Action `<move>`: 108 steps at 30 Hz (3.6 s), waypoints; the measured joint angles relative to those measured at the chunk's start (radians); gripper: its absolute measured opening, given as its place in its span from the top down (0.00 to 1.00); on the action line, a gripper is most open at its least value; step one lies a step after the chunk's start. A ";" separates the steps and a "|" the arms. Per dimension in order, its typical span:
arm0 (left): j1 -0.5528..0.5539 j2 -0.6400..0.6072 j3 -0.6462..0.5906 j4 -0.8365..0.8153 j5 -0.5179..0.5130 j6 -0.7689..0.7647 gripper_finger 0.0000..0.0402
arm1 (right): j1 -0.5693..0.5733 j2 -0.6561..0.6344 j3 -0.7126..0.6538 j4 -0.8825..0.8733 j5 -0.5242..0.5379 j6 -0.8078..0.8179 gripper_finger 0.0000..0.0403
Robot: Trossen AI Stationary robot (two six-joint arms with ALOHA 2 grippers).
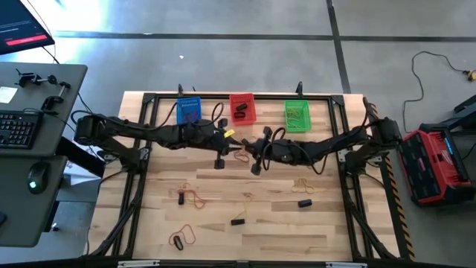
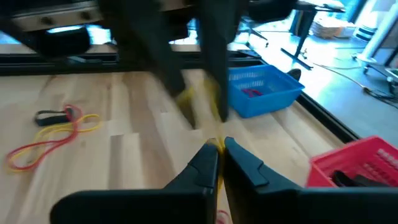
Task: Sort rubber bands into baskets
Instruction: Put the yellow rubber band into the green bin, then put the black rubber band into the red bin
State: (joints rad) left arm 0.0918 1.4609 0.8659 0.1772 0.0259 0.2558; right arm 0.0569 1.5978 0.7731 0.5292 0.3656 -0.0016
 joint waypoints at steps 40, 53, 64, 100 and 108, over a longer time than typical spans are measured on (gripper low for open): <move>0.112 0.000 -0.478 0.824 0.121 -0.177 0.84 | -0.422 -0.333 -0.037 -0.774 0.410 0.243 1.00; 0.062 0.000 -0.478 0.846 0.122 -0.160 0.84 | -0.595 -0.334 -0.136 -0.774 0.188 0.440 1.00; 0.061 0.000 -0.478 0.882 0.121 -0.192 0.84 | -0.723 -0.333 -0.127 -0.800 0.063 0.468 1.00; 0.061 0.000 -0.477 0.918 0.121 -0.219 0.84 | -0.875 0.072 0.124 -1.036 -0.166 0.402 0.81; 0.061 0.000 -0.477 0.917 0.121 -0.219 0.84 | -0.859 0.051 0.156 -1.086 -0.141 0.357 0.67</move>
State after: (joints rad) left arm 0.1532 1.4605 0.3889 1.0939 0.1467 0.0368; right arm -0.8019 1.6483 0.9294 -0.5569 0.2242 0.3559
